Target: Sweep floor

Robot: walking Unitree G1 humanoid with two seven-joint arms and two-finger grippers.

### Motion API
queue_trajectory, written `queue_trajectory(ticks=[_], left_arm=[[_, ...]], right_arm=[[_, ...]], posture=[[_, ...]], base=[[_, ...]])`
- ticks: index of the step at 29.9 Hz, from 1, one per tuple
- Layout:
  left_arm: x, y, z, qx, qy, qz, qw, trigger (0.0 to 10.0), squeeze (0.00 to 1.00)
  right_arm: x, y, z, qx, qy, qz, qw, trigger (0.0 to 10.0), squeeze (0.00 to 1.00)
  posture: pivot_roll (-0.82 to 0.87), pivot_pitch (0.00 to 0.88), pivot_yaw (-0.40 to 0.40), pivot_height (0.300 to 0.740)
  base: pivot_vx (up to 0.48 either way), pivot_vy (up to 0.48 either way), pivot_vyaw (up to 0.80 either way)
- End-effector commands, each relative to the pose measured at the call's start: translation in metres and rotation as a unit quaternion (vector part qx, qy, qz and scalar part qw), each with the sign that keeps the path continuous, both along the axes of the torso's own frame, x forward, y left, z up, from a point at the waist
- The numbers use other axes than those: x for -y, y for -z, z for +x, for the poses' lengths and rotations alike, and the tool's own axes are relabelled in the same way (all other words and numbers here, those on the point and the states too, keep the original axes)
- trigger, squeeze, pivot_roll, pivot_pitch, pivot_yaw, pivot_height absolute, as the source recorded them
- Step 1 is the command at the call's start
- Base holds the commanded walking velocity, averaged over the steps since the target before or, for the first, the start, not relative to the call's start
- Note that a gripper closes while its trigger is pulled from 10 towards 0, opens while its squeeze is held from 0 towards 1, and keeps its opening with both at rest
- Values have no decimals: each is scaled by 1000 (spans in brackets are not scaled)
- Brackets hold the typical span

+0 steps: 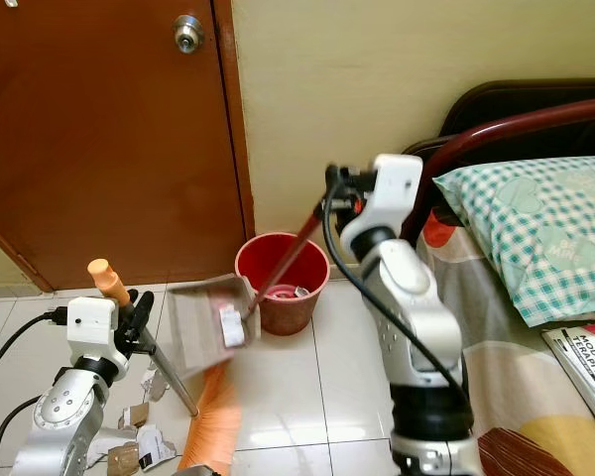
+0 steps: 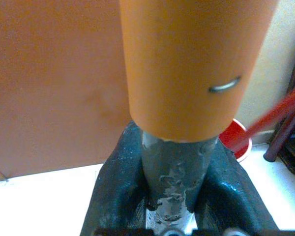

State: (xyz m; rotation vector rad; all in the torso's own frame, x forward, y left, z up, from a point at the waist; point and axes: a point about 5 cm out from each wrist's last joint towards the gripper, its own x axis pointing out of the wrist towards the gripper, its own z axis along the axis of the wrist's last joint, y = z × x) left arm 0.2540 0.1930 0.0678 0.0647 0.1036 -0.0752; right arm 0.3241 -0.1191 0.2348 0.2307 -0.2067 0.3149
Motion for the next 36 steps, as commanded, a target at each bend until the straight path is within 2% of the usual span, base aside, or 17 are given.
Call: queue_trajectory(ticks=[1, 2, 4, 5, 7, 11, 12, 16, 18, 23, 30, 32, 36], left_arm=[[-1, 10, -4, -30, 1, 12, 999, 10000, 0], [1, 11, -3, -31, 3, 11, 999, 10000, 0], [2, 11, -3, -31, 3, 10, 999, 10000, 0], [3, 11, -3, -31, 5, 9, 999, 10000, 0], [4, 10, -3, -30, 6, 7, 999, 10000, 0], [5, 10, -2, -30, 8, 6, 999, 10000, 0], [5, 10, -2, -30, 8, 6, 1000, 10000, 0], [6, 9, -2, -29, 8, 5, 1000, 10000, 0], [6, 9, -2, -29, 8, 5, 1000, 10000, 0], [7, 9, -1, -29, 11, 5, 1000, 10000, 0], [8, 9, 0, -28, 13, 6, 1000, 10000, 0], [11, 9, 2, -27, 15, 4, 1000, 10000, 0], [13, 9, 3, -26, 16, 2, 1000, 10000, 0]], right_arm=[[5, -33, -2, 70, 4, 19, 997, 10000, 0], [8, -45, 2, 90, 12, 20, 996, 10000, 0], [8, -49, 3, 97, 14, 20, 995, 10000, 0], [12, -60, 6, 122, 25, 11, 992, 10000, 0], [14, -69, 7, 141, 34, 0, 989, 10000, 0], [13, -85, 8, 202, 52, -71, 975, 10000, 0], [8, -86, 7, 219, 52, -106, 969, 10000, 0], [0, -80, 4, 241, 51, -150, 958, 10000, 0], [-9, -74, -1, 269, 46, -199, 941, 10000, 0], [-23, -59, -7, 288, 10, -243, 926, 10000, 0], [-28, -52, -7, 296, -19, -259, 919, 10000, 0], [-37, -37, -7, 274, -91, -298, 910, 10000, 0], [-38, -27, -7, 252, -115, -303, 912, 10000, 0]], posture=[[46, 117, 0, 740], [46, 117, 0, 740], [46, 117, 0, 740], [45, 122, 1, 740], [45, 125, 2, 740], [47, 126, 1, 740], [50, 126, -1, 740], [51, 126, -3, 740], [51, 126, -3, 740], [51, 128, -3, 740], [47, 124, -4, 740], [42, 123, -8, 740], [40, 123, -11, 740]], base=[[0, 0, 0], [0, 0, 0], [0, 0, 0], [0, 0, 0], [0, 0, 0], [0, 0, 0], [0, 0, 0], [0, 0, 0], [0, 0, 0], [0, 0, 0], [0, 0, 0], [0, 0, 0], [0, 0, 0]])
